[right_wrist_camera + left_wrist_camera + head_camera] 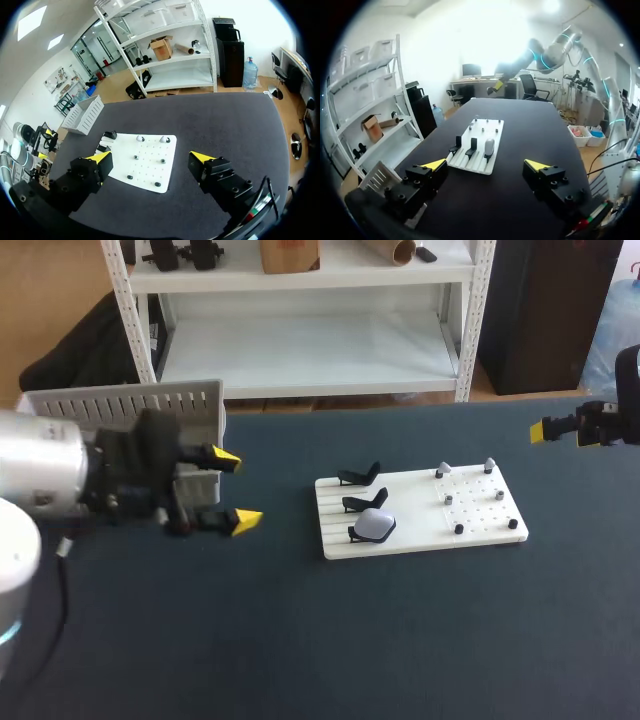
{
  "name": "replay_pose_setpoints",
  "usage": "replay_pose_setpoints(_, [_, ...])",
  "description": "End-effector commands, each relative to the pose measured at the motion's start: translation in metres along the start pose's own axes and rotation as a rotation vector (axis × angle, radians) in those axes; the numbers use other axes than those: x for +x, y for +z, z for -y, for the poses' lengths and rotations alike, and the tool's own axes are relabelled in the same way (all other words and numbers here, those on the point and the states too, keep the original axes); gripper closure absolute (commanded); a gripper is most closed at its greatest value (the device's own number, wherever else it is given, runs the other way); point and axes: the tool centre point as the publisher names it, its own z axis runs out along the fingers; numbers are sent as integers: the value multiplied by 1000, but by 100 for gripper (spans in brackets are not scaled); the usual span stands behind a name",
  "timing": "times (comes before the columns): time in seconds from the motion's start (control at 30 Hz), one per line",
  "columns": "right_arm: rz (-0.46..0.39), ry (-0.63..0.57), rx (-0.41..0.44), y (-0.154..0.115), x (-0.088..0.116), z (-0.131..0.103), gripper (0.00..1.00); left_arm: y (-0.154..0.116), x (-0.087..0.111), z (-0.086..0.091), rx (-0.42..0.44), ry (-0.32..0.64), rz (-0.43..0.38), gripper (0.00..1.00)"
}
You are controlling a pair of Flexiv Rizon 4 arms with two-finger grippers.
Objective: Pick up each earbud case from the left stands, insert the matching earbuds, close the lid, and place the case in the box.
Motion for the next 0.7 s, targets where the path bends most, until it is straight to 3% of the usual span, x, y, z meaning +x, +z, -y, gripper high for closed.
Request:
replay_pose_setpoints(0.03, [0,0,0,0,0,0,0,53,7,2,-43,-11,231,0])
replay_pose_setpoints(0.3, [0,0,0,0,0,0,0,106,12,12,45,1,213,0])
replay_pose_setpoints(0.7, [0,0,0,0,0,0,0,151,16,20,131,5,154,0])
